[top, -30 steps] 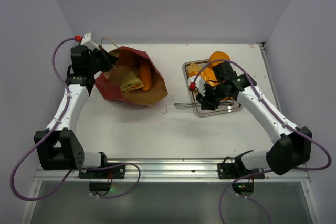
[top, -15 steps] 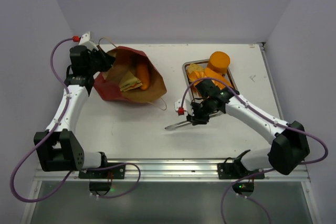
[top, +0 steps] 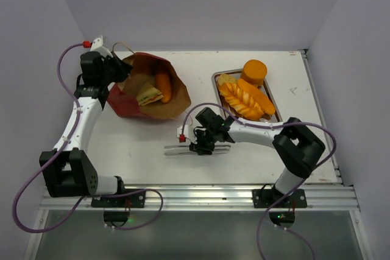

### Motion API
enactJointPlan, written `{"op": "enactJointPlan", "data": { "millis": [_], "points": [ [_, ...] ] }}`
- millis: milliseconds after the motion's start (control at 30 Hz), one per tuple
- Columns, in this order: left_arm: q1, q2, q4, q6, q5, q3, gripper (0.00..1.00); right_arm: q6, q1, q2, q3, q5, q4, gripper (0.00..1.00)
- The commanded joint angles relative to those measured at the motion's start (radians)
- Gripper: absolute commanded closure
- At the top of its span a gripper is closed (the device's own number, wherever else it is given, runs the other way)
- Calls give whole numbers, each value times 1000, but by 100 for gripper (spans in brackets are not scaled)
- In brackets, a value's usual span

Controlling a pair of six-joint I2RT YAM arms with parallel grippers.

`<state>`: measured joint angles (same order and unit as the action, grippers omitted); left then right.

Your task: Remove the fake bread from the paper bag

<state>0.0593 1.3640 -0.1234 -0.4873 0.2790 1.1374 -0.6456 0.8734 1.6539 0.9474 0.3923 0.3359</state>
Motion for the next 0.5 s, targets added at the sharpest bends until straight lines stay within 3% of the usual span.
{"op": "enactJointPlan", "data": {
  "millis": [0, 233, 467],
  "points": [
    [13, -9, 1, 6, -20, 22, 100, 118, 1, 55, 68, -43, -107, 57],
    [13, -20, 14, 4, -6, -4, 100, 86, -1, 78, 74, -33, -25, 40],
    [13, -26, 18, 6, 3, -10, 100, 35, -2, 81, 100, -62, 92, 30]
  ]
}}
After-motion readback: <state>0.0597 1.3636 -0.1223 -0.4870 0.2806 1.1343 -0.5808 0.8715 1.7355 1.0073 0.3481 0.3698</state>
